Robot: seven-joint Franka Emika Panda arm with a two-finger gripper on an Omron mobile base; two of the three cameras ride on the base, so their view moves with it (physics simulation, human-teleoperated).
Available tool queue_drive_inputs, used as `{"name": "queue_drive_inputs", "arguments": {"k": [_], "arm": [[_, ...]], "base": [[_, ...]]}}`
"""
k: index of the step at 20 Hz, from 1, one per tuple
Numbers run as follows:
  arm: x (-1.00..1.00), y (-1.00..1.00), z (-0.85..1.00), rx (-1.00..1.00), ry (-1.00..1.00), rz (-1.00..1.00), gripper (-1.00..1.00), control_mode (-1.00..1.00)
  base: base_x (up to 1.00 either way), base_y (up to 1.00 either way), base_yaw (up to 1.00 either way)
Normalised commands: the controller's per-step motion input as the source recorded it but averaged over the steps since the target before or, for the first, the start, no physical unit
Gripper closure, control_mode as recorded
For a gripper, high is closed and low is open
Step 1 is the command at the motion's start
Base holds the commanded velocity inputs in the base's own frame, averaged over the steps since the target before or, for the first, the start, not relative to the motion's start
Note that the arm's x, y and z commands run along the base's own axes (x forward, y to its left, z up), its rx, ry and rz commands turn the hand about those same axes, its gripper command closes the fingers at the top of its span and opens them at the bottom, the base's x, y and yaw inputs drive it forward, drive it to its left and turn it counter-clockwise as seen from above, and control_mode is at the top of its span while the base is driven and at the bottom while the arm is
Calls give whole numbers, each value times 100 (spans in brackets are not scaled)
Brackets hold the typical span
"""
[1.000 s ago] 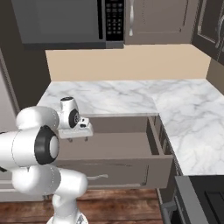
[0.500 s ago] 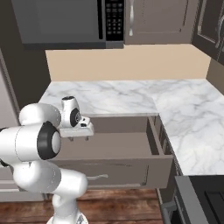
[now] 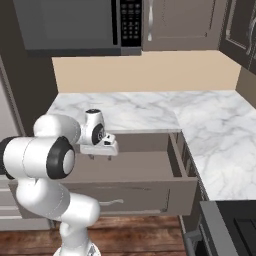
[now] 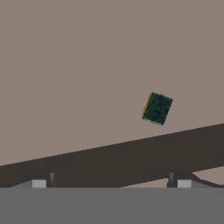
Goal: Restock the sink supplies by placing the sponge and soap dispenser on the counter and next to the sink. Make sure the soap dispenser is upright.
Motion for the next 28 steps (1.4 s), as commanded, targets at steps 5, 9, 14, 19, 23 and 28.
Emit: {"name": "queue_drive_inputs", "arguments": {"k": [5,9,14,19,23,28], "arm": [[20,-40,0,7,0,-1,-100,-100],[29,-32,0,6,0,0,-100,-100],[28,-40,0,5,2,0,-100,-100],[16,-24,-6,2,6,0,-100,-100],[0,-4,-16,0,2,-1,-100,-100],[0,2,-10,-1,1,0,-100,-100]], "base": [[0,0,0],[0,0,0],[0,0,0],[0,0,0],[0,0,0],[0,0,0]]}}
